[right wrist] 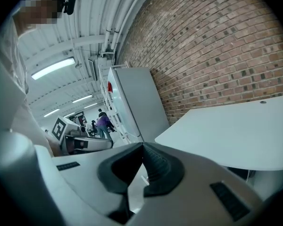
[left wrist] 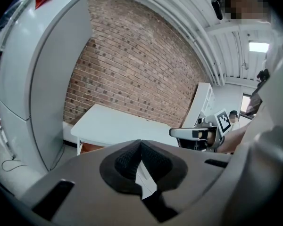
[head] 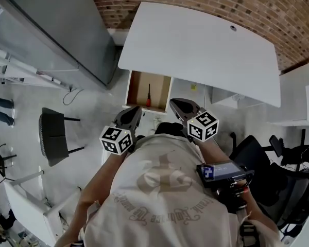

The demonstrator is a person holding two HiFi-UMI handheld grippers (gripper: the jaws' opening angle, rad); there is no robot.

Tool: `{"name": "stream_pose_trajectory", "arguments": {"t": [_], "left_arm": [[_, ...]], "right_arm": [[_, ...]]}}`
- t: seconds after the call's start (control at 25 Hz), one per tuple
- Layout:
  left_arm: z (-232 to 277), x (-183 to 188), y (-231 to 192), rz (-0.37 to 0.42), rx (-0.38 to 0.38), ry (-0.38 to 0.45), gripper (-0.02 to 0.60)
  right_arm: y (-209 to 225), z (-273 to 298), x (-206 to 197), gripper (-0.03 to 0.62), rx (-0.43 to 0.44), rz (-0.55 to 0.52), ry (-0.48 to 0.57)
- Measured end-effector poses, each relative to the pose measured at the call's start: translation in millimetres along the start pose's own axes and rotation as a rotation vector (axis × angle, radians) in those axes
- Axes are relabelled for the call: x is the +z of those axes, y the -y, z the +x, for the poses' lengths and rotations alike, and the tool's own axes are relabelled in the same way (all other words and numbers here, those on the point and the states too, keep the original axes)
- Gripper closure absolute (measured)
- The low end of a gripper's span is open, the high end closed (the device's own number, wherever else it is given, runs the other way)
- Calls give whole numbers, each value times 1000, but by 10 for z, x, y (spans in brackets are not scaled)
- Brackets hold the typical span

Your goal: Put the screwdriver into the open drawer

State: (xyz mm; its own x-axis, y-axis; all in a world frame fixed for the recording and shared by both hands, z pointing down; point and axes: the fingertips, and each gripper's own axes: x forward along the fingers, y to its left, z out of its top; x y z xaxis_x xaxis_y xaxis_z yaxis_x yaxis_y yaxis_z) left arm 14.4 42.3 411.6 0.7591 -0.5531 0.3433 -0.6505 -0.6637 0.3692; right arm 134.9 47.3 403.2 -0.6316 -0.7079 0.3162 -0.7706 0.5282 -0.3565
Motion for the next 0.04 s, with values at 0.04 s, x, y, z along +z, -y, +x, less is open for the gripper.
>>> {"name": "stream_pose_trajectory", "arguments": {"t": [0.04], "left_arm": [[-13,-8,-2,-3,0,0,561]], "right_arm": [[-7,1,-8,572,-2,1,-2]]}}
